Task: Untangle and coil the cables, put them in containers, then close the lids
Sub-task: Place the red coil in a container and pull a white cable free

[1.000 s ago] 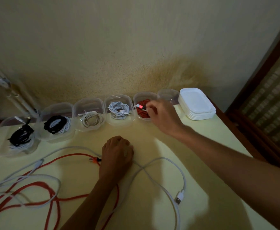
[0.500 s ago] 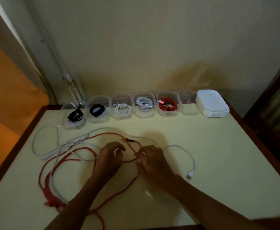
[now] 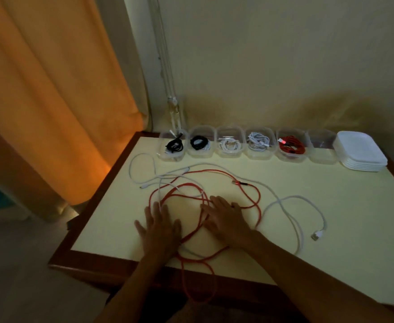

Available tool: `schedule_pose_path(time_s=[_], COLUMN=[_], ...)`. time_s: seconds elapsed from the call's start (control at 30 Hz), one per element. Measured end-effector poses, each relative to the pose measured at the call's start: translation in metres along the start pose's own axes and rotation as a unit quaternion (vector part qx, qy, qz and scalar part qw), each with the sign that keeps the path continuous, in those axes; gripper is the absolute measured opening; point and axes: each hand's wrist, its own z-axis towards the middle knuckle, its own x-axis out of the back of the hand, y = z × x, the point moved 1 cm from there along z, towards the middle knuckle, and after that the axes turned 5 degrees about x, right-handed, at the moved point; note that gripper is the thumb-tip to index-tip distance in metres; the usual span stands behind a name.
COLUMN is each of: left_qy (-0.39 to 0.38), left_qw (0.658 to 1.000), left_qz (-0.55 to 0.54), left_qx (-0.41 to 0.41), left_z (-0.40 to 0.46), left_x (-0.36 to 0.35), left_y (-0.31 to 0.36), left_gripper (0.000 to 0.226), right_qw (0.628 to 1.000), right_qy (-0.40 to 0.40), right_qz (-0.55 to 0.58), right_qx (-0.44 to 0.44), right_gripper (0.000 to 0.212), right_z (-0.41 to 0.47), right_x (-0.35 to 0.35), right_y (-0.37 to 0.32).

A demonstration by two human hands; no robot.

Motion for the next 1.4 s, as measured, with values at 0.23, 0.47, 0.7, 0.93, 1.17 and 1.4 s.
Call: schedule_pose_path(time_s=[0.23, 0.47, 0.7, 0.93, 1.17, 1.4], left_qy=[-0.028, 0.032, 0.079, 0.062, 0.086, 0.078], left_qw=[0.996, 0.991, 0.973, 0.956, 0.979, 0.988], left_qz=[-0.021, -0.071, -0.202, -0.286, -0.181, 0.026], left_qx=[-0.082, -0.111, -0.083, 0.002, -0.025, -0.130], left_z=[-0.033, -0.031, 0.014, 0.045, 0.035, 0.025], left_x=[-0.016, -0.003, 0.022, 0.023, 0.049, 0.090], left_y=[0.086, 0.098, 0.075, 0.054, 0.066, 0.105], left_gripper=[0.068, 0.049, 0.042, 0.037, 0.086, 0.035], right_qw=[0.997, 0.983, 0.983, 0.972, 0.736, 0.567], right_qy=[0.060, 0.174, 0.140, 0.143, 0.159, 0.245], right_qz=[-0.001, 0.024, 0.093, 0.150, 0.655, 0.782], right_qx=[-0.054, -0.051, -0.074, -0.111, -0.061, -0.086], right_gripper=[0.063, 0.049, 0.053, 0.022, 0.020, 0.028], right_z=[-0.091, -0.095, -0.013, 0.023, -0.007, -0.034], right_x=[0.002, 0.009, 0.039, 0.057, 0.122, 0.159], right_y=[0.073, 0.095, 0.063, 0.061, 0.062, 0.058])
